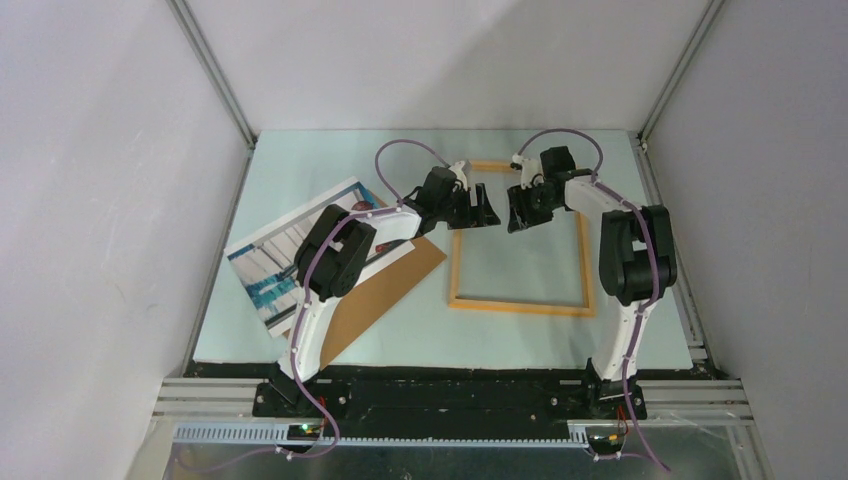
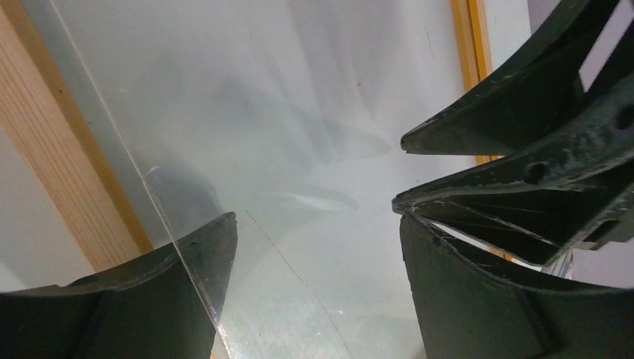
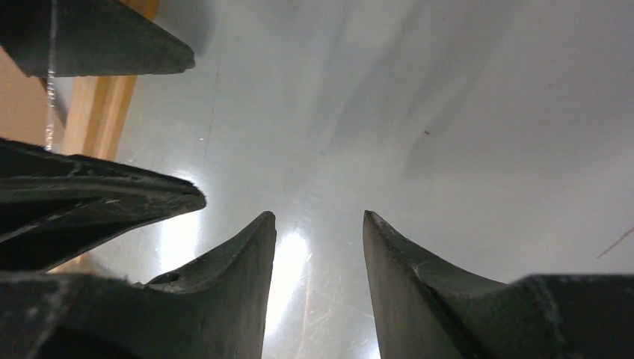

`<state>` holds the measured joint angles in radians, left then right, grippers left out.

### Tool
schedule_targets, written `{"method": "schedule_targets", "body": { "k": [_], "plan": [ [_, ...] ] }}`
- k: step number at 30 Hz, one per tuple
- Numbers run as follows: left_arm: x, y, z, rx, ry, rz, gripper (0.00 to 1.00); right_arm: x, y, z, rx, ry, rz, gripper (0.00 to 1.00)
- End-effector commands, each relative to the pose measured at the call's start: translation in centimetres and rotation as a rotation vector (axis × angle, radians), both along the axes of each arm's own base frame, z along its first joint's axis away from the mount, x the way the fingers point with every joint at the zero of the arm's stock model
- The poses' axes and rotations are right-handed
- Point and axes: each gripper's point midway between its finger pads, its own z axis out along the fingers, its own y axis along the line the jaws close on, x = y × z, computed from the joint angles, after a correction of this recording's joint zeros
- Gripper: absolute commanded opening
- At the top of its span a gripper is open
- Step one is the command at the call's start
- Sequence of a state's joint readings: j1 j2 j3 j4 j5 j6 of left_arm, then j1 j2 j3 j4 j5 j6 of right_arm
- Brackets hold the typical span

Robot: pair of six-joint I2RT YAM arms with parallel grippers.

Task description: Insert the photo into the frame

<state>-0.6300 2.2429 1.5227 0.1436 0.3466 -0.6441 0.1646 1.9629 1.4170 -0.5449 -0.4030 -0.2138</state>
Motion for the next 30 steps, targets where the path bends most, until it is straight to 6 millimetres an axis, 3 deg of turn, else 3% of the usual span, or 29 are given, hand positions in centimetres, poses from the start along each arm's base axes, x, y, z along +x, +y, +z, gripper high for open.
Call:
{"method": "schedule_targets", "body": {
  "k": [1,15,27,30],
  "plan": [
    [-0.7,0.9,0.3,0.054,0.011,0.001,0.86,1.1,0.1,-0.7,-0.025,-0.023,0.005,0.5],
    [-0.7,1.1,1.3,0.053,-0.01,0.005,0.88,1.3,-0.9,-2.1,-0.064,0.015,-0.024,0.49],
    [0.4,3.5,3.1,0.077,-0.038,0.038,0.91,1.4,-1.5,-2.2,-0.071,0.026,-0.039,0.49],
    [0.1,4.4,2.8,0.101,-0.019,0.039,0.93,1.5,-1.6,-2.1,-0.074,0.025,-0.039,0.49]
  ]
}}
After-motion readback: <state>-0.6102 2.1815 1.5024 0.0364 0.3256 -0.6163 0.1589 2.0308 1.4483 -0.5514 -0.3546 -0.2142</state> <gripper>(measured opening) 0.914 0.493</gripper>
